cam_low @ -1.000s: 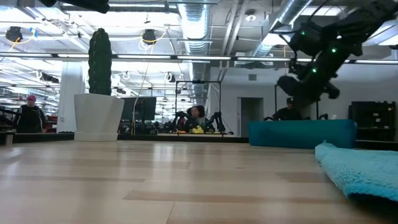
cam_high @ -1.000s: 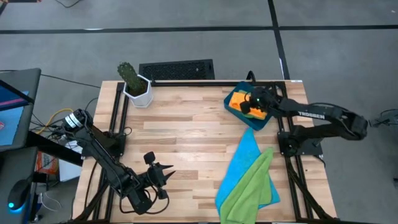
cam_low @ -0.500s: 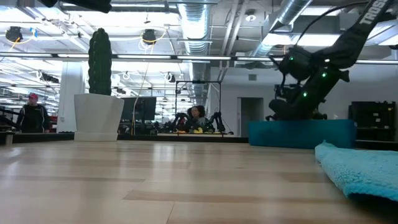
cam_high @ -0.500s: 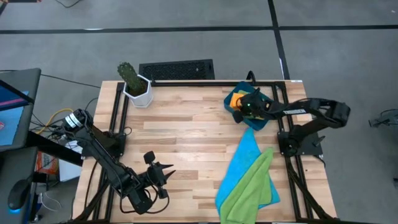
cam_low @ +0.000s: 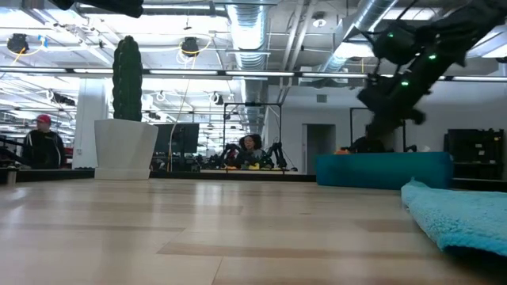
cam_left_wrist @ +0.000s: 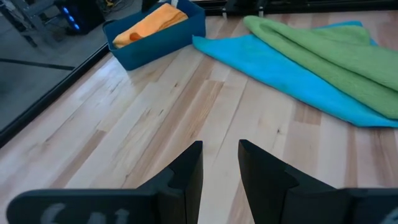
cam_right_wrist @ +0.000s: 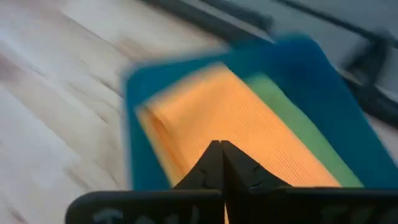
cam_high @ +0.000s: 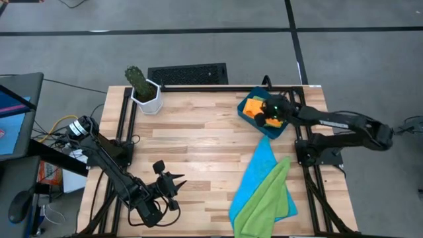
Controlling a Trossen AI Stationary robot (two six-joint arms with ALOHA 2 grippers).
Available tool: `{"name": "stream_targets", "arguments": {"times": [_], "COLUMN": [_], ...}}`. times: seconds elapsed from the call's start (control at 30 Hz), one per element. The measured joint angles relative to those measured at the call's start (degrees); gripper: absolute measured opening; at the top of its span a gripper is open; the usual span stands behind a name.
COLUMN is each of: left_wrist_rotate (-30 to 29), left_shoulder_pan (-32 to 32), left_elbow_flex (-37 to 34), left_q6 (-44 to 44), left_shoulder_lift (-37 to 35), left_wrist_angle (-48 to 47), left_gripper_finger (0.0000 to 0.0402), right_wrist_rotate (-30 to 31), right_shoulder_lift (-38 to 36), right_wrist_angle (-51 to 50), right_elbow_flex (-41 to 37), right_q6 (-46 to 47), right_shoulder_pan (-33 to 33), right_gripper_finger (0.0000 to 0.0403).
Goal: Fold microfiber towels
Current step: Put the orange microfiber cloth into the blue bin, then fold the blue microfiber cloth
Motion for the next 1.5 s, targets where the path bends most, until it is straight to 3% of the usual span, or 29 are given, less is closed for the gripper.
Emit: {"name": "stream_targets", "arguments": {"times": [0.2,0.3,0.47,0.6,0.8,0.93,1.03,1.3,1.5], "left_wrist_rotate": [-0.4,-0.4,-0.5,-0.5,-0.7,2.5,8.2,21.2,40.1], "left_shoulder_pan": [0.2,0.5,1.1,2.8,6.6,9.3,11.2,19.0,32.3], "left_elbow_flex": [0.0,0.0,0.0,0.0,0.0,0.0,0.0,0.0,0.1], "left_q6": [1.0,0.5,-0.3,-0.4,2.7,11.5,18.0,34.7,41.2], "left_shoulder_lift": [0.0,0.0,0.0,0.0,0.0,0.1,0.1,0.2,4.7], "left_wrist_angle": [0.0,0.0,0.1,0.5,7.4,13.4,17.8,33.5,51.3], "left_gripper_finger": [0.0096,0.0096,0.0096,0.0096,0.0096,0.0096,0.0096,0.0139,0.0196], "right_wrist_rotate": [1.9,4.7,2.4,3.2,4.2,-4.4,-8.3,-3.8,-1.1], "right_shoulder_lift": [-4.8,-4.0,0.0,-0.1,-6.3,-11.5,-13.1,-8.2,-3.1], "right_wrist_angle": [-7.0,-11.0,-11.8,-14.8,-22.1,-26.7,-30.8,-33.2,-33.3], "right_elbow_flex": [-2.6,-4.1,-5.8,-3.1,4.6,5.6,5.2,4.8,6.1], "right_q6": [7.1,12.6,16.1,15.8,17.0,21.5,29.1,61.4,81.5], "right_shoulder_pan": [1.0,1.0,1.1,2.6,8.9,18.7,30.0,61.6,77.8], "right_gripper_finger": [0.0025,0.0025,0.0016,0.0017,0.0026,0.0028,0.0036,0.0048,0.0039]}}
